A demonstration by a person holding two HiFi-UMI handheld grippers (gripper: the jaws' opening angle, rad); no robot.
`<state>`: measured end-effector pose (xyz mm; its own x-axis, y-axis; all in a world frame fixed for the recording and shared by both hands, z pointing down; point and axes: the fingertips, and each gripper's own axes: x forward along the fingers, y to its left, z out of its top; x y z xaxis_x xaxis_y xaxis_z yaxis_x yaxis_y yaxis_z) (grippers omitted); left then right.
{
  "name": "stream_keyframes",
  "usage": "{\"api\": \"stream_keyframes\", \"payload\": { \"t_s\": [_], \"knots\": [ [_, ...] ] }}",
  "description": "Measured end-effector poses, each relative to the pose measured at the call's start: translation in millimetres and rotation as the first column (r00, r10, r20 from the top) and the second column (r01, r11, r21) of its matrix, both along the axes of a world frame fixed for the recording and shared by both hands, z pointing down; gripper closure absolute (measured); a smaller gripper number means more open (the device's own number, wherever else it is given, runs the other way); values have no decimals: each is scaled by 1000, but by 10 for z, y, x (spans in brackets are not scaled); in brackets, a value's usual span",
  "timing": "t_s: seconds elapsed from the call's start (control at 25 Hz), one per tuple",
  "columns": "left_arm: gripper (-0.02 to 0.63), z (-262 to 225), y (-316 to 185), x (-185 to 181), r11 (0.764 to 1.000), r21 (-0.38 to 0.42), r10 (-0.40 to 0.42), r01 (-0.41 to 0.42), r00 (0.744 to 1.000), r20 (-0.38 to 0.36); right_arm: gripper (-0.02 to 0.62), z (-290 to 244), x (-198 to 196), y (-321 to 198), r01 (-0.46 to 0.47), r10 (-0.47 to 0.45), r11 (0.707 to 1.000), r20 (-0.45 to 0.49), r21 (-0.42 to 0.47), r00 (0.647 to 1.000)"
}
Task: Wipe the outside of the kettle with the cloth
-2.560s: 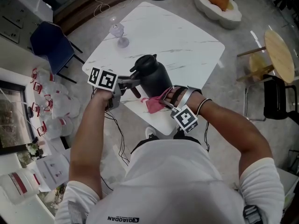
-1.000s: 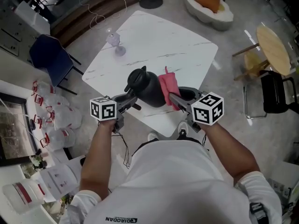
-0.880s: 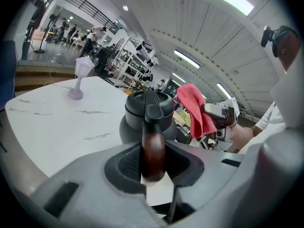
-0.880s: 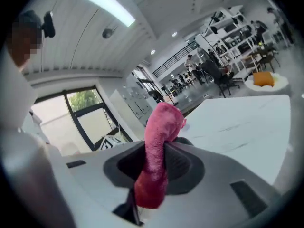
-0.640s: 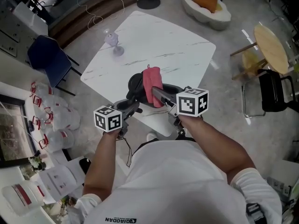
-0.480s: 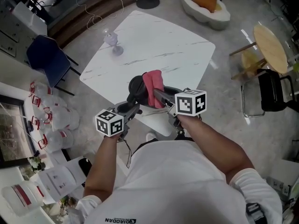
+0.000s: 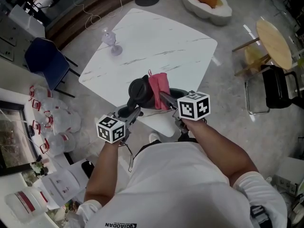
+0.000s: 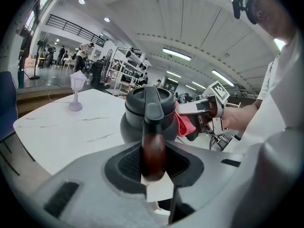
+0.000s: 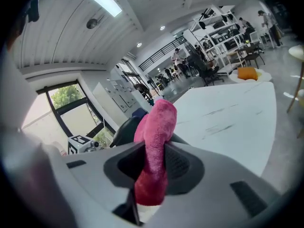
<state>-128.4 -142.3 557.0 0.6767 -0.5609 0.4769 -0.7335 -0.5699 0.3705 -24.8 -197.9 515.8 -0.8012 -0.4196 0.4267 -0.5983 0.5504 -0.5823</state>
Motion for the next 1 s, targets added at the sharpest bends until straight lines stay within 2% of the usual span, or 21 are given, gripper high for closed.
{"api": "stream_keyframes", "payload": {
  "t_s": [0.36,1.0],
  "knots": [
    [508,-8,7,-4,1000,-12,14,-14,1000,3,491,448,211,31,-10,0,994,-85,-108,996],
    [508,32,51,8,999,-18,51,-51,999,4,491,1062,491,46,-46,8,980,-192,-193,981]
  ]
}}
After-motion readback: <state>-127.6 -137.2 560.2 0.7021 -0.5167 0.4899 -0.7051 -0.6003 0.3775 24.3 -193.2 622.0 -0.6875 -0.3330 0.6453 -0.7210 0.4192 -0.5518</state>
